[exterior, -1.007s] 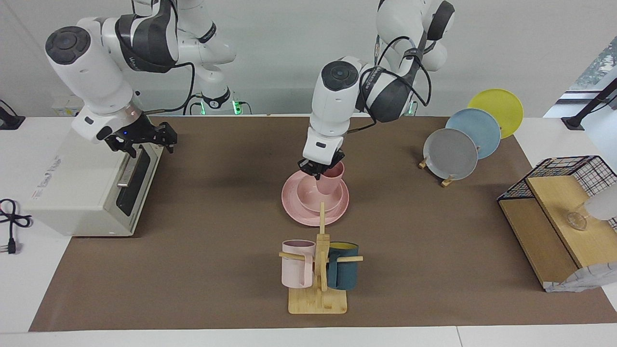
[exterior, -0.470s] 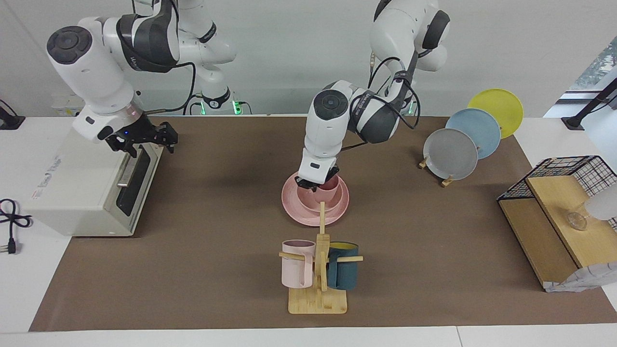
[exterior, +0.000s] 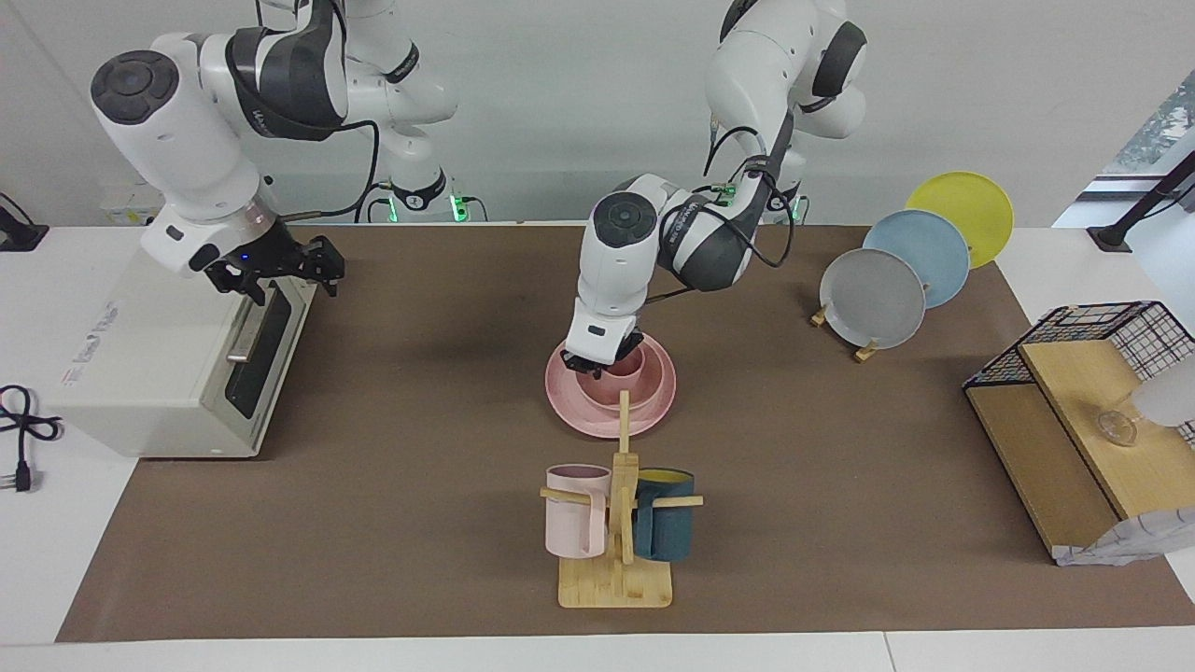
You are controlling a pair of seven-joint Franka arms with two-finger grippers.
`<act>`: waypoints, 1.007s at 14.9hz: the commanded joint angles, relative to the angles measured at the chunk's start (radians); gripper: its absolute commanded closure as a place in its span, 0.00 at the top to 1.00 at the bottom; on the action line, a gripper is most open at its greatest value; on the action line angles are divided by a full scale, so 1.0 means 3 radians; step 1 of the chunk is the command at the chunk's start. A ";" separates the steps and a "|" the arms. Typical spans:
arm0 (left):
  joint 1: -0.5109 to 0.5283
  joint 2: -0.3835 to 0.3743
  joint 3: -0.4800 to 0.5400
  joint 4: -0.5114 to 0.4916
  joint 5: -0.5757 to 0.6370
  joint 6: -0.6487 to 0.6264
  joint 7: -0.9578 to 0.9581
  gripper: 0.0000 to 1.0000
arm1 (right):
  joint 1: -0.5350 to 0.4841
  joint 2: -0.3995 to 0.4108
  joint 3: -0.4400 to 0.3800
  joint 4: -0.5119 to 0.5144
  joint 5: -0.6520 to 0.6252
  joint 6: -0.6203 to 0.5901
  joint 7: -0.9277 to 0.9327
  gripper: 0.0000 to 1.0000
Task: Organize tableware
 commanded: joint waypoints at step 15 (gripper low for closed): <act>0.1340 -0.1327 0.0068 -0.0100 -0.0052 -0.1413 0.1613 1.00 | 0.0014 -0.0206 0.0106 -0.0037 0.0011 -0.0193 0.0338 1.00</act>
